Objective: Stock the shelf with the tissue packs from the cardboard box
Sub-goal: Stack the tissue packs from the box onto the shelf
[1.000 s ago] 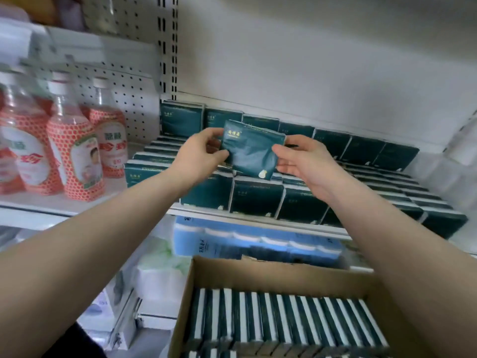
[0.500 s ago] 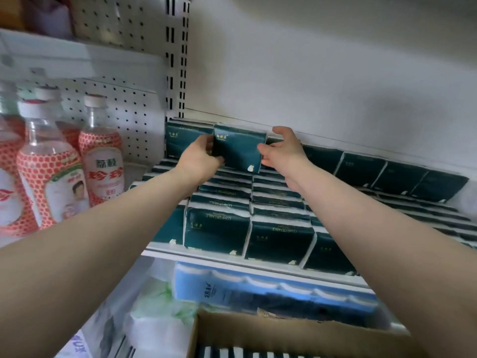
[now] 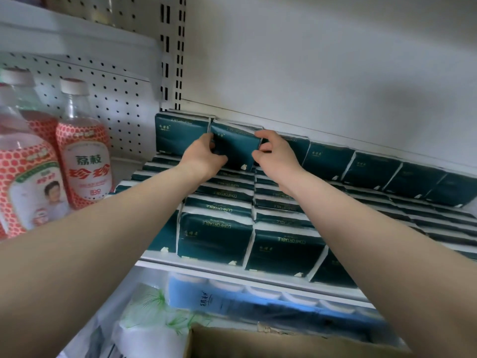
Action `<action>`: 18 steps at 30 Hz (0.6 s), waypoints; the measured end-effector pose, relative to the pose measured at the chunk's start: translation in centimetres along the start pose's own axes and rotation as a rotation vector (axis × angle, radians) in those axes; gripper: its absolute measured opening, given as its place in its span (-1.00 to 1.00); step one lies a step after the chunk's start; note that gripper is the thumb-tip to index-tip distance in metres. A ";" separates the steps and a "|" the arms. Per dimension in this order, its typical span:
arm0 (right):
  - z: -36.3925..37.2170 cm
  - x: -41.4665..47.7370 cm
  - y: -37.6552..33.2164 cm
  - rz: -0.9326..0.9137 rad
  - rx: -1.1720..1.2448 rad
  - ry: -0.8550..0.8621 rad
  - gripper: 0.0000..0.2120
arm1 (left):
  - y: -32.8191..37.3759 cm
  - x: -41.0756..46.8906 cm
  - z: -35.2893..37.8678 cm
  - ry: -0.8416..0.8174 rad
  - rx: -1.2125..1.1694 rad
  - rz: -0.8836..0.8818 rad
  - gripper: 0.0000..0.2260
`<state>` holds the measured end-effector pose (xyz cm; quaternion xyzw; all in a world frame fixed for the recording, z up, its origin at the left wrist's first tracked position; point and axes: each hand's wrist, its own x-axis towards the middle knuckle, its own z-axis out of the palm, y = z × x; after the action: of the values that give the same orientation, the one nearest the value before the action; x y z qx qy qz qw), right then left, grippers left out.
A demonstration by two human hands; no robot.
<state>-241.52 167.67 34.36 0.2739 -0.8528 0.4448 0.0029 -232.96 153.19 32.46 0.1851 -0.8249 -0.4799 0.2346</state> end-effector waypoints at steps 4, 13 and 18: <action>0.2 0.3 0.3 0.014 -0.014 -0.025 -0.48 | -0.4 0.0 0.1 -0.011 0.009 0.011 -0.51; -1.9 -2.0 -0.3 0.041 0.001 0.006 -0.40 | 0.7 -2.4 -0.1 -0.031 -0.051 0.038 -0.53; -3.9 -5.1 -0.3 0.033 -0.003 0.024 -0.46 | 2.2 -5.2 0.3 -0.039 -0.093 0.081 -0.54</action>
<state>-238.04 172.90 35.68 0.2544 -0.8577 0.4468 0.0063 -229.05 157.23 33.12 0.1310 -0.8129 -0.5114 0.2458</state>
